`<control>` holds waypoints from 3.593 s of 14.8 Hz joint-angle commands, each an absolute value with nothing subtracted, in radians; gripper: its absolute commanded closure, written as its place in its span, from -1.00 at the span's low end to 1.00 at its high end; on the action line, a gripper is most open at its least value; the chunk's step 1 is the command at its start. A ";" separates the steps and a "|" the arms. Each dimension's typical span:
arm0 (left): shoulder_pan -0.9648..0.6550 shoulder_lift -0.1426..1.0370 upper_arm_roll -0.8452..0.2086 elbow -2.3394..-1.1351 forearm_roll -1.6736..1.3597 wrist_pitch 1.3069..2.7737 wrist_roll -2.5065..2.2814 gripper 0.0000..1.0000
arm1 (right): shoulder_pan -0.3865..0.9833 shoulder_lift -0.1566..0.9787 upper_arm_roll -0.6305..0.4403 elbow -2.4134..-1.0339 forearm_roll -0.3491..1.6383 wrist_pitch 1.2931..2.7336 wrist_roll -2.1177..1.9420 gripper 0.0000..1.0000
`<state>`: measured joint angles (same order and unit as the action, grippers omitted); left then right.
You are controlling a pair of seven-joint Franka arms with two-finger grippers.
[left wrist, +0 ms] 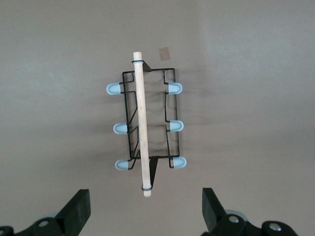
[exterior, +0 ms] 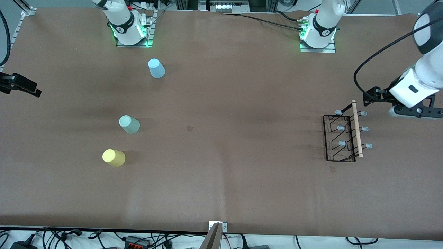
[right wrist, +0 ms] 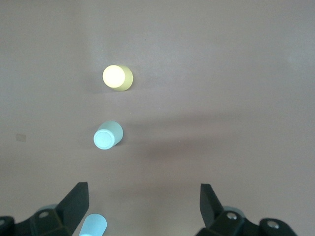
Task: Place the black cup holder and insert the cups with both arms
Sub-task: 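Grasp the black wire cup rack with the left gripper, then carry the rack to mid-table with the left gripper while the right gripper reaches, then lower the rack with the left gripper while the right gripper grasps the cup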
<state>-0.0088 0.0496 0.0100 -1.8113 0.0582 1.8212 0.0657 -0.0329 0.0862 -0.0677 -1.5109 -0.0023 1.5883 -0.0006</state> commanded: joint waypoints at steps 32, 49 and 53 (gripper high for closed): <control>0.044 0.244 0.005 -2.019 0.037 2.256 0.089 0.98 | 0.224 0.210 -0.049 -2.213 0.015 2.523 0.453 -1.00; -0.047 0.337 -0.477 -1.631 0.037 1.908 -0.349 0.98 | 0.196 0.247 -0.048 -2.304 0.008 2.611 0.387 -1.00; -0.245 0.468 -0.477 -1.514 0.043 1.920 -0.599 0.98 | 0.198 0.262 -0.046 -2.304 0.006 2.611 0.385 -1.00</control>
